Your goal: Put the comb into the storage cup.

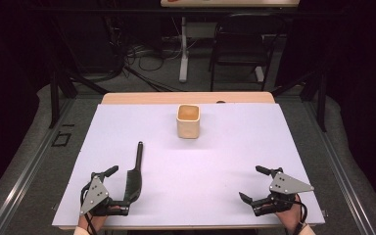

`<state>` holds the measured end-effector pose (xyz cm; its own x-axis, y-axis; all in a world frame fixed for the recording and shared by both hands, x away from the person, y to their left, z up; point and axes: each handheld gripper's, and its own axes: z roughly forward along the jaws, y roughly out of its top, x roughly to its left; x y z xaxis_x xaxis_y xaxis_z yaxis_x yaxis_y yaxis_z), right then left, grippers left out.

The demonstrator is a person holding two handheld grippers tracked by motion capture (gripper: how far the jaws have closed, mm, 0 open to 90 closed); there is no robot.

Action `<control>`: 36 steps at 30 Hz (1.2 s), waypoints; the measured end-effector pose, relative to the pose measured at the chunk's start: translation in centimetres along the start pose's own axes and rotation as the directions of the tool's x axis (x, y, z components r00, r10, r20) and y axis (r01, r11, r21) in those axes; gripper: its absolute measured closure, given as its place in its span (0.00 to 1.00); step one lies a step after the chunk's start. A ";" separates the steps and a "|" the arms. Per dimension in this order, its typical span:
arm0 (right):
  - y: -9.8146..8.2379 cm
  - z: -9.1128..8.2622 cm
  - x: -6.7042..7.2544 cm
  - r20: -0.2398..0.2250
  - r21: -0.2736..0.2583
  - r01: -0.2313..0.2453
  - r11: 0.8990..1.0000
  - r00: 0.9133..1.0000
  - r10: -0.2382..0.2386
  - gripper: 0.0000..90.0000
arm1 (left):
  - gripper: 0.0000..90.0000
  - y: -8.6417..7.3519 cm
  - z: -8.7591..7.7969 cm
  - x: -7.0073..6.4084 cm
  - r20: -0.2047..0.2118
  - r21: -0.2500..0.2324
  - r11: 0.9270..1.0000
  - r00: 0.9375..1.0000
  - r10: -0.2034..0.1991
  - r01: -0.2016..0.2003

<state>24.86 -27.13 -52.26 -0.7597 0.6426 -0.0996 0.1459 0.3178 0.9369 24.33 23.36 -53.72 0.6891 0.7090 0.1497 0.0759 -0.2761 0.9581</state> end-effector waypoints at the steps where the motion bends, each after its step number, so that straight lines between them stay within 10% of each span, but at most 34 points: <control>1: 0.0 0.0 0.0 0.000 0.003 0.000 1.000 1.000 0.000 0.00 | 0.00 0.0 0.0 0.0 0.000 0.000 1.000 1.000 0.000 0.000; 36: 0.0 0.1 0.0 -0.003 0.018 -0.010 1.000 1.000 0.010 0.00 | 0.00 2.5 4.5 3.0 -0.020 0.105 0.993 0.998 -0.059 0.061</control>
<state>24.92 -27.09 -52.31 -0.7602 0.6436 -0.0890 0.1651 0.3239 0.9316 29.79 21.85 -52.00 0.6691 0.7368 0.0975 0.1933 -0.2992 0.9344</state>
